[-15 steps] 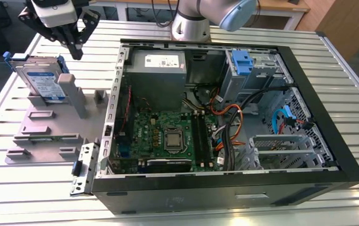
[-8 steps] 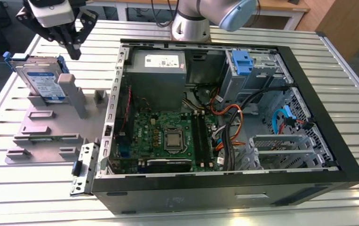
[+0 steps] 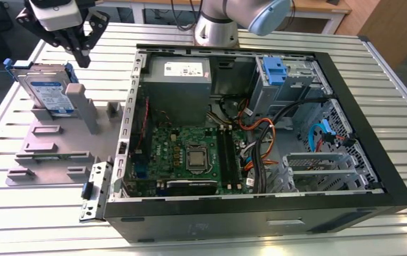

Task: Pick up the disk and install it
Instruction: 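Reach for the disk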

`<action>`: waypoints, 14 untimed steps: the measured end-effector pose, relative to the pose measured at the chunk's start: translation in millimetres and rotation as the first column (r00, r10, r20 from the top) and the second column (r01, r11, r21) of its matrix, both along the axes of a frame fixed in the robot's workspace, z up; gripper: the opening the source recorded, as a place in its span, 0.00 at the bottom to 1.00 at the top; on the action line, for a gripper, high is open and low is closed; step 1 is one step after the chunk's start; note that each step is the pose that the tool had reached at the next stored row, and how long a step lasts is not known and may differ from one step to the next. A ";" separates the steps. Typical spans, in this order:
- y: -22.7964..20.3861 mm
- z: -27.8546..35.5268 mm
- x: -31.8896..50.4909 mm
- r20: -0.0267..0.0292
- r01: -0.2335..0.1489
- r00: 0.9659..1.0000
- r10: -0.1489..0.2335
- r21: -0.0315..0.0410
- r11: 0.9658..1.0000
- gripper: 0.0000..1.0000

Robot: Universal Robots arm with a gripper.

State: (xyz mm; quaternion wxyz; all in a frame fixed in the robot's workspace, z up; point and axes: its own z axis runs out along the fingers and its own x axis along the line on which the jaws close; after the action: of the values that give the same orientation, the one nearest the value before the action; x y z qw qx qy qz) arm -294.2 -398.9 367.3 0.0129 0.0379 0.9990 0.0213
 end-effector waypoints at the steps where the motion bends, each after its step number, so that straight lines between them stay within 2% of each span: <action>1: 0.0 0.0 -0.3 0.000 0.000 1.000 0.000 0.000 1.000 0.11; 14: 0.0 -0.1 -3.6 0.000 0.000 1.000 0.000 0.000 1.000 0.11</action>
State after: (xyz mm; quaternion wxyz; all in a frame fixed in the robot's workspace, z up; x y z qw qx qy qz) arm -297.9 -398.9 367.2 0.0129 0.0379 0.9990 0.0213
